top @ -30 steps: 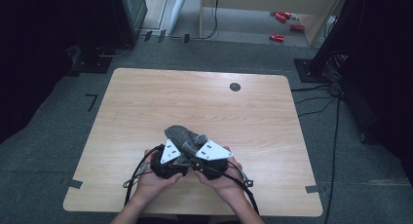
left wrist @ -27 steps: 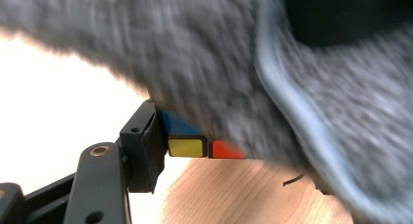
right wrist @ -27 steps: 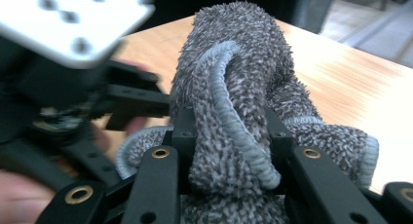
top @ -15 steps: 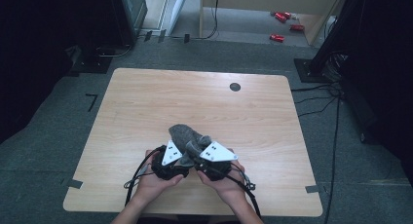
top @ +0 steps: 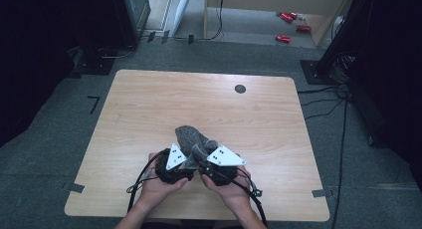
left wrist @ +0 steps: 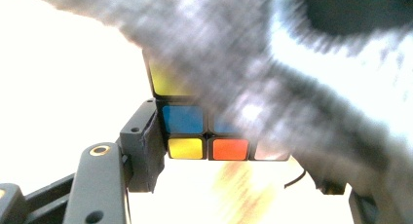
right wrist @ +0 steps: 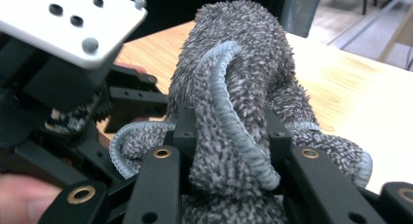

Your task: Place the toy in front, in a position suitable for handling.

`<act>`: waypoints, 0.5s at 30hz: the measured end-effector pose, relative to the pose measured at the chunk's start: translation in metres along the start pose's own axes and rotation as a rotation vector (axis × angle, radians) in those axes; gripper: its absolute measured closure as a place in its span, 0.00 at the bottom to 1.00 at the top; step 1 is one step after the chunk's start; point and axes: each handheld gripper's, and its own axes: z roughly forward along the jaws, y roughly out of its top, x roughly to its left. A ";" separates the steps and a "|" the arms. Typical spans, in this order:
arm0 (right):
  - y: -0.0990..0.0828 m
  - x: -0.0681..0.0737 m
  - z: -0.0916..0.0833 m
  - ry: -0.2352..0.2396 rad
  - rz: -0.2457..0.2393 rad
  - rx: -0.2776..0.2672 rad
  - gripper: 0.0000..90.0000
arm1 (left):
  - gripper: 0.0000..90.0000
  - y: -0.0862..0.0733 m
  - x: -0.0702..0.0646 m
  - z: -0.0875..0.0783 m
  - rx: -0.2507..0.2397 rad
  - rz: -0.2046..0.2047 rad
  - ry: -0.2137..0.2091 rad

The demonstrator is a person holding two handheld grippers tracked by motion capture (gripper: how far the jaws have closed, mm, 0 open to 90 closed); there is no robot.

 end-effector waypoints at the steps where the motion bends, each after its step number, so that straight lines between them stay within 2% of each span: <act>1: 0.000 0.000 0.000 0.004 0.003 0.005 0.77 | 0.39 0.000 0.000 0.000 -0.003 -0.003 0.001; 4: 0.000 0.010 0.001 0.048 -0.022 0.014 0.77 | 0.39 0.000 -0.002 0.000 -0.002 0.003 -0.007; 5: 0.001 0.018 0.003 0.058 -0.069 0.010 0.77 | 0.39 0.000 -0.004 0.000 -0.004 0.012 -0.015; 7: 0.001 0.019 0.004 0.055 -0.076 0.013 0.77 | 0.39 0.001 -0.008 0.001 -0.007 0.032 -0.020; 9: 0.001 0.010 0.004 0.018 -0.049 0.015 0.77 | 0.39 0.001 -0.008 0.001 -0.015 0.041 -0.012; 11: 0.000 -0.002 0.001 0.020 0.018 0.006 0.77 | 0.39 0.001 -0.005 -0.001 -0.021 0.029 -0.007; 12: 0.000 -0.002 0.001 0.020 0.018 0.006 0.77 | 0.39 0.001 -0.003 -0.001 -0.021 0.024 -0.001; 13: -0.001 -0.006 0.001 0.023 0.043 0.010 0.77 | 0.39 0.001 -0.001 -0.002 -0.018 0.022 0.000; 14: -0.001 -0.007 0.000 0.024 0.049 0.011 0.77 | 0.39 0.001 0.000 -0.002 -0.018 0.018 -0.001; 15: -0.001 -0.003 0.001 0.033 0.024 0.020 0.77 | 0.39 0.000 -0.001 -0.002 -0.018 0.018 -0.002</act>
